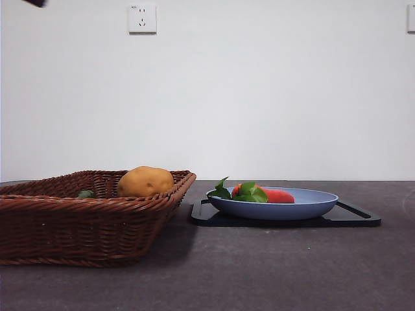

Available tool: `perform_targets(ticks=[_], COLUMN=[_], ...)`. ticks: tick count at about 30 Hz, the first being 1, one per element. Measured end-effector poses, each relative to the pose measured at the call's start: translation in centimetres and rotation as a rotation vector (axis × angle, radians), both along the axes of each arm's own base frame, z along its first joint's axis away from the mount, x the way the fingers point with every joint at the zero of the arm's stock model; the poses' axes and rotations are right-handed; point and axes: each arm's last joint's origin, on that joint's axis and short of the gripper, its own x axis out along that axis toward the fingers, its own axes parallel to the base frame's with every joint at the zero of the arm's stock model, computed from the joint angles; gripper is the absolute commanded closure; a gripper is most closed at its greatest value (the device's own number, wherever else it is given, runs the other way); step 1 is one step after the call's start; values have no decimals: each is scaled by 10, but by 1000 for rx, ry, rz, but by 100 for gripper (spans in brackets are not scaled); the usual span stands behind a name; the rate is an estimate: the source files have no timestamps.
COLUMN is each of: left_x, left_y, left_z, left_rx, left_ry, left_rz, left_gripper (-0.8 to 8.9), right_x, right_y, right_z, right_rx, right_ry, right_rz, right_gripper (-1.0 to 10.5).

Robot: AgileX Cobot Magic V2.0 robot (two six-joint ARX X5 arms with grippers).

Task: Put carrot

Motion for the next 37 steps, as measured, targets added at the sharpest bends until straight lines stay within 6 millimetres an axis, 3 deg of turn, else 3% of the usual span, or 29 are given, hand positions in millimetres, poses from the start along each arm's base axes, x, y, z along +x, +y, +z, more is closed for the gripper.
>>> perform_targets(ticks=[8, 12, 32, 37], left_x=[-36, -43, -41, -50], left_y=[21, 22, 20, 32], left_z=[-54, -59, -59, -56], left_rx=[-166, -234, -242, -233], left_ry=[-7, 5, 14, -43], left_rz=[-44, -139, -140, -99], left_gripper=[808, 805, 805, 805], right_x=[-30, -37, -36, -36], right_y=[-18, -22, -24, -24], right_z=[-60, -88, -87, -87], right_rx=[83, 133, 137, 137], right_ry=[-91, -81, -102, -102], right_rz=[-22, -29, -109, -110], right_gripper=[943, 943, 943, 943])
